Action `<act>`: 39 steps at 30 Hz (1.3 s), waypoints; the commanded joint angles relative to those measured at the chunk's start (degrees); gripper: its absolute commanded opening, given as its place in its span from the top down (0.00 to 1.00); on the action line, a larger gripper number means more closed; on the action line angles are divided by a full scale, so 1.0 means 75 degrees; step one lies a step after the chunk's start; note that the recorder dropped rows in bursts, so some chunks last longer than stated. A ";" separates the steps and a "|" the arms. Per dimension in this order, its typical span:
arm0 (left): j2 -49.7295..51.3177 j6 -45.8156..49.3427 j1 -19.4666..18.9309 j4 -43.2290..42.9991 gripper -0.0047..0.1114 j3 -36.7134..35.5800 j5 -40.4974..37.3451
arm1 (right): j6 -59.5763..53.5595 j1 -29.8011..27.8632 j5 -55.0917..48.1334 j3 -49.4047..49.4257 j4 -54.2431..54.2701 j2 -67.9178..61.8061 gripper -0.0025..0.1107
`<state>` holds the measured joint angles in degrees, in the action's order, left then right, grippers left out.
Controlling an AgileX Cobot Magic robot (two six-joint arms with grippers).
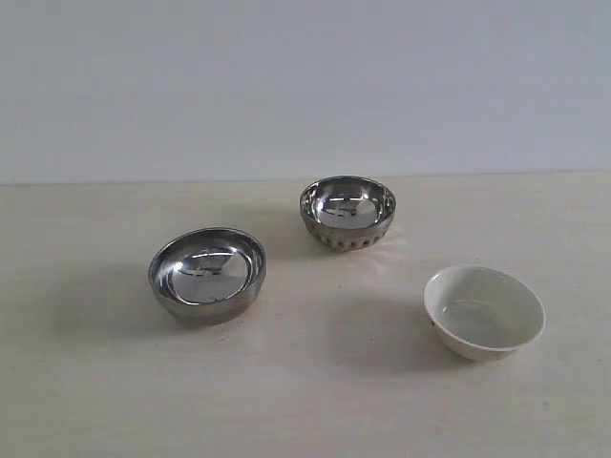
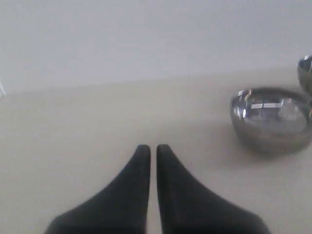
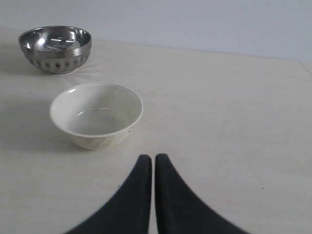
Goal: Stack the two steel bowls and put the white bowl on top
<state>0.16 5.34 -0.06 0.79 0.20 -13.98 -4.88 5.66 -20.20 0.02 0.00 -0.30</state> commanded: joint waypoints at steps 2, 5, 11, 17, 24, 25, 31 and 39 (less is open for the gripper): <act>-0.0021 -0.0089 -0.0001 0.0644 0.92 -0.0027 0.2718 | -0.0022 -0.0060 0.0081 -0.0002 -0.0076 0.0040 0.98; -0.0021 -0.0089 -0.0001 0.0644 0.92 -0.0027 0.4213 | -0.0022 -0.0060 0.0081 -0.0002 -0.0076 0.0040 0.98; -0.0021 -0.0089 -0.0001 0.0575 0.92 -0.0027 0.6438 | -0.0022 -0.0060 0.0081 -0.0002 -0.0076 0.0040 0.98; -0.0021 -0.0496 -0.0001 0.0559 0.92 -0.0027 0.8293 | -0.0022 -0.0060 0.0081 -0.0002 -0.0076 0.0040 0.98; -0.0021 -0.1688 -0.0001 0.0559 0.92 0.0000 0.9718 | -0.0022 -0.0060 0.0081 -0.0002 -0.0076 0.0040 0.98; -0.0021 -0.1877 -0.0001 0.0559 0.92 0.0152 0.9661 | -0.0022 -0.0060 0.0081 -0.0002 -0.0076 0.0040 0.98; 0.0486 -0.2509 -0.0001 0.0559 0.92 0.1403 0.9423 | -0.0022 -0.0060 0.0066 -0.0002 -0.0076 0.0040 0.98; 0.3041 -0.2910 -0.0001 0.0559 0.92 0.3761 0.8557 | -0.0022 -0.0060 0.0066 -0.0002 -0.0076 0.0040 0.98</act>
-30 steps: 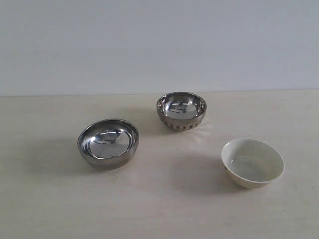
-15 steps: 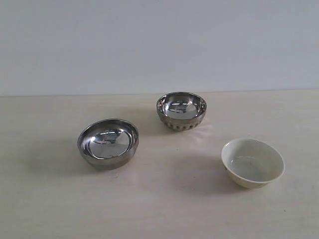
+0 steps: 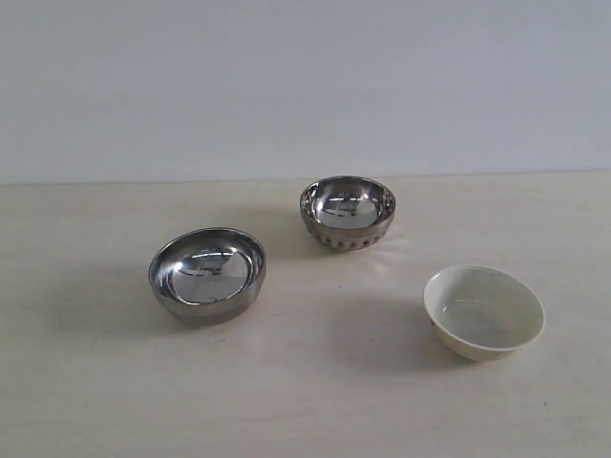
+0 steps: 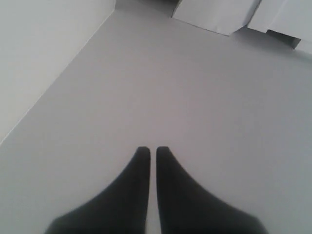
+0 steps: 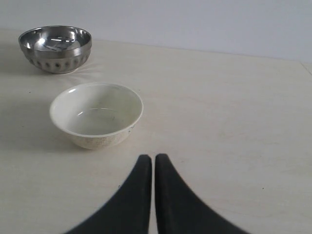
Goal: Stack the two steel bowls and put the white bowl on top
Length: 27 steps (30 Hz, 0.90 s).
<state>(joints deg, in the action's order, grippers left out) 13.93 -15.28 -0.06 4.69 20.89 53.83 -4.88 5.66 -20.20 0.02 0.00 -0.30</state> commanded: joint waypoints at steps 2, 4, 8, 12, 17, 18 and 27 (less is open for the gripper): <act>0.2089 -0.0161 -0.0001 0.0038 0.92 0.1602 -0.0607 | -0.0022 -0.0060 0.0066 -0.0002 -0.0076 0.0040 0.98; 0.2871 -0.0161 -0.0001 0.0038 0.92 0.2072 -0.0746 | -0.0022 -0.0060 0.0066 -0.0002 -0.0076 0.0040 0.98; 0.4211 0.0009 -0.0001 -0.0117 0.92 0.3199 -0.3441 | -0.0022 -0.0060 0.0066 -0.0002 -0.0076 0.0040 0.98; 0.5659 0.0375 -0.0001 -0.0851 0.92 0.4264 -0.5964 | -0.0022 -0.0060 0.0066 -0.0002 -0.0076 0.0040 0.98; 0.7272 0.0375 -0.0001 -0.0883 0.93 0.4981 -0.7592 | -0.0022 -0.0060 0.0083 -0.0002 -0.0076 0.0040 0.98; 0.7594 0.0375 -0.0001 -0.0883 0.93 0.5124 -0.7930 | -0.0022 -0.0060 0.0083 -0.0002 -0.0076 0.0040 0.98; 1.0096 0.2037 0.0379 -0.0245 0.93 0.6486 -1.0742 | -0.0022 -0.0060 0.0083 -0.0002 -0.0076 0.0040 0.98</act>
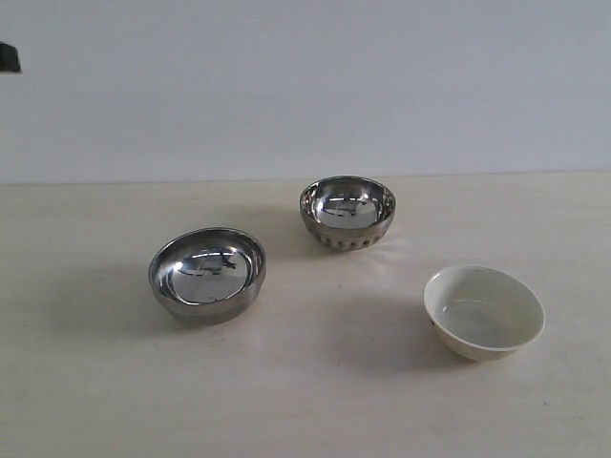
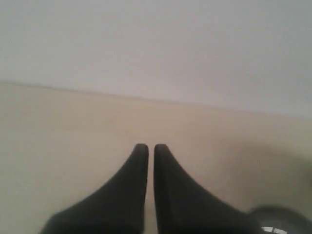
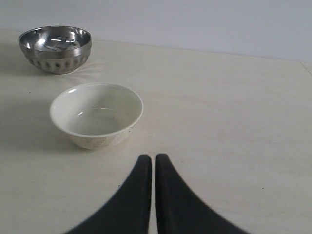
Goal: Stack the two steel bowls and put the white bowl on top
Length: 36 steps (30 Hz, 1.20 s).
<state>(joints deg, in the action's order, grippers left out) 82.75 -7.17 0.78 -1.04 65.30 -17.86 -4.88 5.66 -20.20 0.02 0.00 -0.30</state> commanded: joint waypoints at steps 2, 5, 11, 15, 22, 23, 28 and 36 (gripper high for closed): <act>0.1392 0.1349 0.0374 0.0653 0.93 0.0836 -0.1709 | -0.0022 -0.0060 0.0083 -0.0002 -0.0076 0.0040 0.98; 0.2252 0.1728 0.0494 0.1100 0.93 0.1213 -0.2593 | -0.0022 -0.0060 0.0083 -0.0002 -0.0076 0.0040 0.98; 0.2898 0.4130 0.0527 0.3277 0.82 0.1437 -0.3281 | -0.0022 -0.0060 0.0083 -0.0002 -0.0076 0.0040 0.98; 0.3150 0.4394 0.0527 0.3619 0.38 0.1437 -0.3419 | -0.0022 -0.0060 0.0083 -0.0002 -0.0076 0.0040 0.98; 0.3988 0.4708 0.0827 0.3711 0.22 0.1437 -0.2943 | -0.0022 -0.0060 0.0083 -0.0002 -0.0076 0.0040 0.98; 0.4124 0.4812 0.1021 0.3711 0.22 0.1437 -0.2726 | -0.0022 -0.0060 0.0083 -0.0002 -0.0076 0.0040 0.98; 0.4676 0.5012 0.1533 0.3512 0.22 0.1455 -0.1953 | -0.0022 -0.0060 0.0083 -0.0002 -0.0076 0.0040 0.98; 0.5158 0.5012 0.1533 0.3675 0.42 0.1521 -0.1557 | -0.0022 -0.0060 0.0083 -0.0002 -0.0076 0.0040 0.98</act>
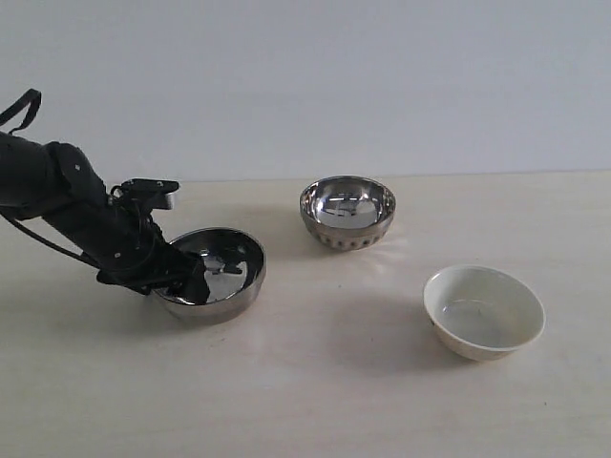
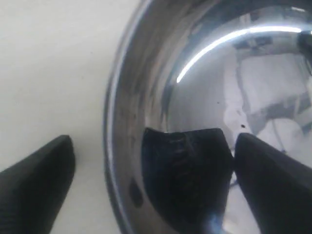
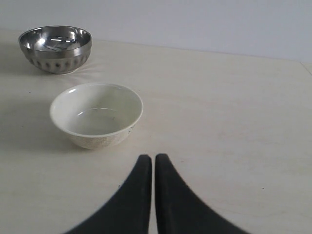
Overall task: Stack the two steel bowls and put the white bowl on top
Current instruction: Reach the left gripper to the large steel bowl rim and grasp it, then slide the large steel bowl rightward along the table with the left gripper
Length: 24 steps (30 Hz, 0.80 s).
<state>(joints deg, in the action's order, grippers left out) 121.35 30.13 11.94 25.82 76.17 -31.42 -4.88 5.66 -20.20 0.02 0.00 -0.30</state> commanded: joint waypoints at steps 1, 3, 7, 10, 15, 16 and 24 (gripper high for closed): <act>0.0012 0.0039 0.0045 0.0094 0.56 0.0070 0.0268 | -0.0022 -0.0060 0.0083 -0.0002 -0.0076 0.0040 0.98; 0.0012 0.0039 0.0045 0.0094 0.80 0.0070 0.0232 | -0.0022 -0.0060 0.0083 -0.0002 -0.0076 0.0040 0.98; -0.0006 -0.0071 0.0045 0.0298 0.93 0.0070 -0.0084 | -0.0022 -0.0060 0.0083 -0.0002 -0.0076 0.0040 0.98; -0.0160 -0.0071 0.0031 0.0298 0.93 0.0070 -0.0255 | -0.0022 -0.0060 0.0083 -0.0002 -0.0076 0.0040 0.98; -0.0706 0.0033 0.0065 0.0689 0.93 0.0070 -0.0672 | -0.0022 -0.0060 0.0083 -0.0002 -0.0076 0.0040 0.98; -0.0818 0.0154 0.0080 0.0848 0.93 0.0070 -0.0791 | -0.0022 -0.0060 0.0083 -0.0002 -0.0076 0.0040 0.98; -0.1148 0.0447 0.0660 0.1526 0.93 0.0070 -0.1426 | -0.0022 -0.0060 0.0083 -0.0002 -0.0076 0.0040 0.98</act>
<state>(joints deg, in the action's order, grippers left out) 113.35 32.79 14.75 35.55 76.84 -40.45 -4.88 5.66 -20.20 0.02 0.00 -0.30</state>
